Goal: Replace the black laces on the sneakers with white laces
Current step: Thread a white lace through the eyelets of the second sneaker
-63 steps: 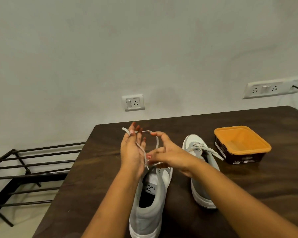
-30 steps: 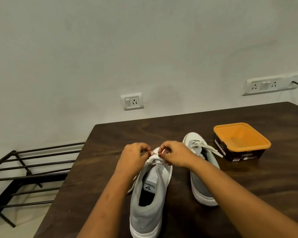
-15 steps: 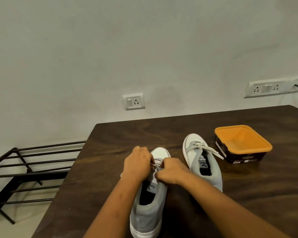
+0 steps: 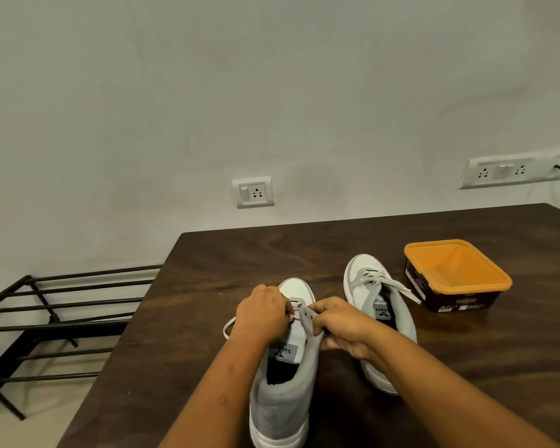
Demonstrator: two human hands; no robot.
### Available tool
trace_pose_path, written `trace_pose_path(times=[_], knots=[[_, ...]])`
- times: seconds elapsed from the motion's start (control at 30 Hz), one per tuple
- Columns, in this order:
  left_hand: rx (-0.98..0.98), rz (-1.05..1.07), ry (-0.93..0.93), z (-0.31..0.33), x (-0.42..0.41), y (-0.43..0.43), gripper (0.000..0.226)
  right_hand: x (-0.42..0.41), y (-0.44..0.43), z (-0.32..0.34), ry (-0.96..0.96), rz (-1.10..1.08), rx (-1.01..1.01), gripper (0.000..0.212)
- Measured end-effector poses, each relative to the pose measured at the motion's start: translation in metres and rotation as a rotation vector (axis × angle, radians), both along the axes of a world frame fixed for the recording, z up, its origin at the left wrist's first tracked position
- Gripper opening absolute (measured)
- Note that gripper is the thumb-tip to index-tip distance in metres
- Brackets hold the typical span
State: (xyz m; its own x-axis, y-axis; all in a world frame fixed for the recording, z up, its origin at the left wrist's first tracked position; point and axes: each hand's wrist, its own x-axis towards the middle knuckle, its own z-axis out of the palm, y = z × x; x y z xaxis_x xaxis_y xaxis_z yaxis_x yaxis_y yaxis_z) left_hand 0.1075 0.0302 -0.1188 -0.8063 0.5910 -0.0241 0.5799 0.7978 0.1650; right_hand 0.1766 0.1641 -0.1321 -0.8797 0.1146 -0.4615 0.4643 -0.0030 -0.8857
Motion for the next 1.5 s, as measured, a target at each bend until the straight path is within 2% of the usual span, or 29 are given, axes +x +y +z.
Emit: trace_pose_path(times=[0.1,0.23,0.47,0.83,0.97,1.13,1.27,1.4,1.5], knots=[[0.026,0.015,-0.003,-0.001,0.000,0.000,0.024,0.001,0.002,0.000,-0.003,0.011,-0.009,0.035],[0.034,0.022,0.102,0.001,0.004,0.004,0.027,0.002,0.004,0.000,-0.005,0.023,-0.035,0.040],[0.045,0.042,0.178,-0.003,0.005,0.009,0.030,0.003,0.006,-0.001,0.007,0.030,-0.061,0.042],[-0.052,-0.054,0.130,-0.005,0.003,0.006,0.032,0.004,0.006,-0.002,0.020,0.056,-0.029,0.041],[-0.011,-0.070,-0.042,-0.003,-0.001,0.002,0.026,0.003,0.004,-0.002,0.029,0.072,-0.021,0.043],[0.039,-0.046,-0.046,-0.005,-0.002,0.001,0.022,0.002,0.004,0.001,0.041,0.092,-0.017,0.043],[0.052,-0.029,-0.005,-0.008,0.000,0.004,0.023,0.002,0.003,0.001,0.055,0.074,0.006,0.035],[0.080,-0.009,0.049,-0.012,0.000,0.004,0.026,-0.002,0.005,-0.006,0.078,-0.010,-0.006,0.016],[0.101,-0.006,0.054,-0.011,0.001,0.004,0.026,-0.009,0.002,-0.011,0.094,-0.090,0.114,0.014]])
